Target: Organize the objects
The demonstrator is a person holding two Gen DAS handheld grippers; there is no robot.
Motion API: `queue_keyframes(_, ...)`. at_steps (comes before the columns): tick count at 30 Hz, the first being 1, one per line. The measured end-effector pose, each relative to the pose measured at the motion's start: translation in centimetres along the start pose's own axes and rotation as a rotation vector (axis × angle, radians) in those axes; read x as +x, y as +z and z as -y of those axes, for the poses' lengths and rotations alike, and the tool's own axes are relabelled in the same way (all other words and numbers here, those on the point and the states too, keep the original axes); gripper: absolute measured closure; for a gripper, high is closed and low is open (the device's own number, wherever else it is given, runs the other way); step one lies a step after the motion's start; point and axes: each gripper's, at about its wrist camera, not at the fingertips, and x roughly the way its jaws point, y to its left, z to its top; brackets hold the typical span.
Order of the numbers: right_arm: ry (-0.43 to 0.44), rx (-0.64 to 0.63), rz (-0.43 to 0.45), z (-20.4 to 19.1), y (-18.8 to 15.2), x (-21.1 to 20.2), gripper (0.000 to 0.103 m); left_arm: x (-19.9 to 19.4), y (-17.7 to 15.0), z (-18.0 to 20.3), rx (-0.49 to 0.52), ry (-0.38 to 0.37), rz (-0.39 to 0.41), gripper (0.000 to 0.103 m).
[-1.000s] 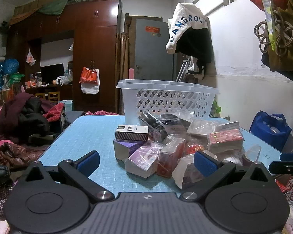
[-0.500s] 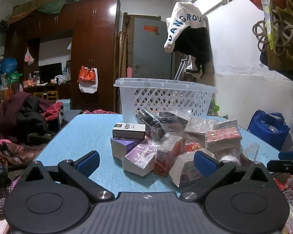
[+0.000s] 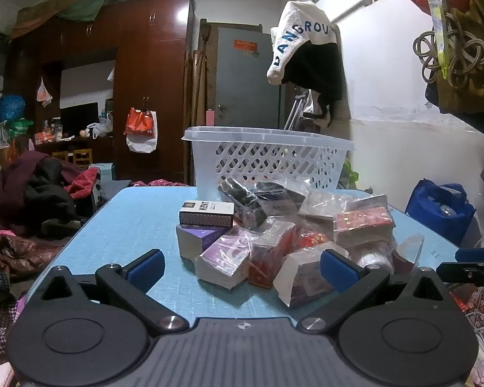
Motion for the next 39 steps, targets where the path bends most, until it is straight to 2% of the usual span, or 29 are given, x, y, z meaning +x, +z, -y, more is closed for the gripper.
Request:
queue_keyframes(34,-0.007,-0.005,0.011,0.02,-0.07,-0.09,0.000,0.61,-0.12,-0.43,-0.013,-0.007,-0.020,0.000)
queue_keyframes(37,-0.013,-0.001,0.029,0.15,-0.03,-0.14,0.000,0.85,-0.20,-0.58,-0.017,-0.013,-0.018,0.000)
queue_keyframes(39,-0.015,-0.015,0.084,0.18,-0.13,-0.38,0.000,0.75,-0.16,-0.79,-0.030,-0.031,0.012,0.000)
